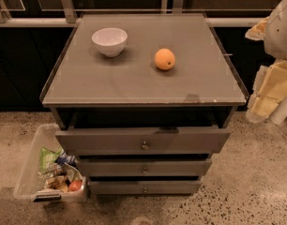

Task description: Open top drawer

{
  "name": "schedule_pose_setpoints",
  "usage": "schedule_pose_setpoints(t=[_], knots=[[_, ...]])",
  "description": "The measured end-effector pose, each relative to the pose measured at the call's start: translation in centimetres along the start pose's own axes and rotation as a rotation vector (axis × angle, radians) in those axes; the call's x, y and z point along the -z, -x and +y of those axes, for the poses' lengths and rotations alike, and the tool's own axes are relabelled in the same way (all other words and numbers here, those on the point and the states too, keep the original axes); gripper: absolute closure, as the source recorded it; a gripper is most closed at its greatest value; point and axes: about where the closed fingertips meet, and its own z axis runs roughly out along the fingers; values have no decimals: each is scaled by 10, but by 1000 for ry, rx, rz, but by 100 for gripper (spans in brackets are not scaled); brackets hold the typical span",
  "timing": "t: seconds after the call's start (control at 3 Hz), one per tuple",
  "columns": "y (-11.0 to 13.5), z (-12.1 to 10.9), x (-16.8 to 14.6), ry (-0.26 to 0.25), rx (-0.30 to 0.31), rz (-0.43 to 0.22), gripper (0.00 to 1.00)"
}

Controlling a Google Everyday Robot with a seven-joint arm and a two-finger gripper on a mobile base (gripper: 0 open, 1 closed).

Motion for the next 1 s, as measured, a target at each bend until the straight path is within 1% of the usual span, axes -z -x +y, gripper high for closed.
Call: schedule_pose_setpoints(t=[0.33,0.67,1.0], knots=[[0,0,0,0,0,0,0],[-1,3,1,-9,-3,-27,0],[-3,32,6,-47,-18,-108,0]])
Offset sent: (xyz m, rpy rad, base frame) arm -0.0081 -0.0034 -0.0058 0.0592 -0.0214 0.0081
